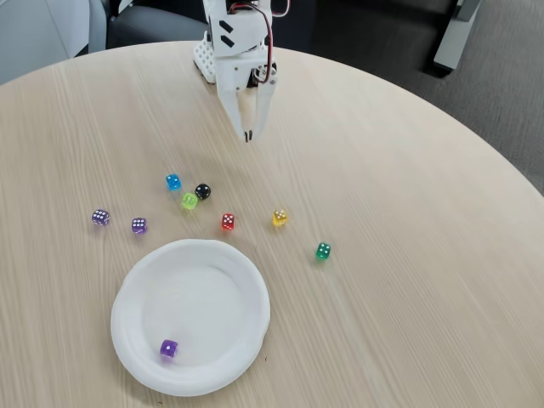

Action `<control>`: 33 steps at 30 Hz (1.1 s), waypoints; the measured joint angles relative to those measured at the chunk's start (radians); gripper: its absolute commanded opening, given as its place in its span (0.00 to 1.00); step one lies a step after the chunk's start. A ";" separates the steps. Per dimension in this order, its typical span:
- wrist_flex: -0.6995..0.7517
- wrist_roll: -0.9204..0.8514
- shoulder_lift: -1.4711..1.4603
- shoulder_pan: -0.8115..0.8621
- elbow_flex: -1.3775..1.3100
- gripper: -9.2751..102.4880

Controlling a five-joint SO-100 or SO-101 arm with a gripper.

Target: Pick a purple dice and put it in the plate.

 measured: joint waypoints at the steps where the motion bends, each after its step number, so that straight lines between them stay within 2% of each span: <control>1: 0.000 0.000 0.000 0.000 0.000 0.09; 33: 0.000 0.017 0.000 0.006 0.000 0.09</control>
